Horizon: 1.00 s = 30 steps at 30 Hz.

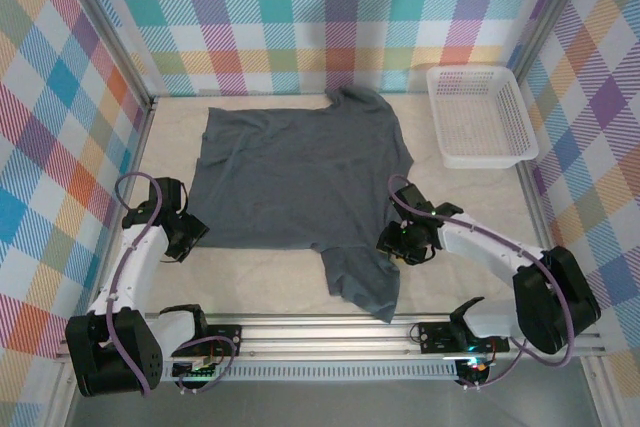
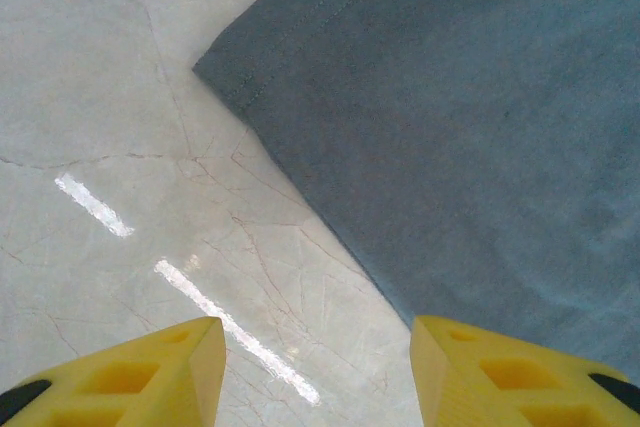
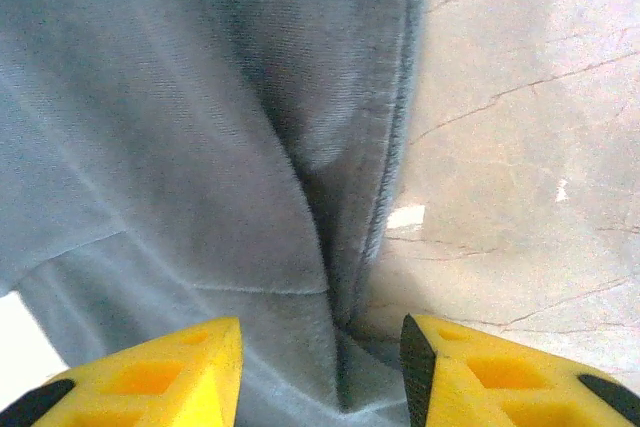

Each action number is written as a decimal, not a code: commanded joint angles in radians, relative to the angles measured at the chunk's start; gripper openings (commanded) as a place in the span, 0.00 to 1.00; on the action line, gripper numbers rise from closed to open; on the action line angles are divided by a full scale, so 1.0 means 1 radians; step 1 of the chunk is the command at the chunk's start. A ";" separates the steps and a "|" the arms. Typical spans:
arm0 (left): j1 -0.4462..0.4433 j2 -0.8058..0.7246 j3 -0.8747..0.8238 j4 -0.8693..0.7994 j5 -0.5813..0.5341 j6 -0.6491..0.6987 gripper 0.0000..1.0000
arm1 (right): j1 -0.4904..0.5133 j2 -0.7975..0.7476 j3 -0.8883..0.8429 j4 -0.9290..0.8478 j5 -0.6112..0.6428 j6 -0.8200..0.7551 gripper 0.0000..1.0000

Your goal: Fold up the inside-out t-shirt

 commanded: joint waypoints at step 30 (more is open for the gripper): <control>0.008 -0.008 -0.063 -0.054 -0.089 -0.083 0.54 | -0.040 -0.098 0.018 -0.084 0.232 0.010 0.00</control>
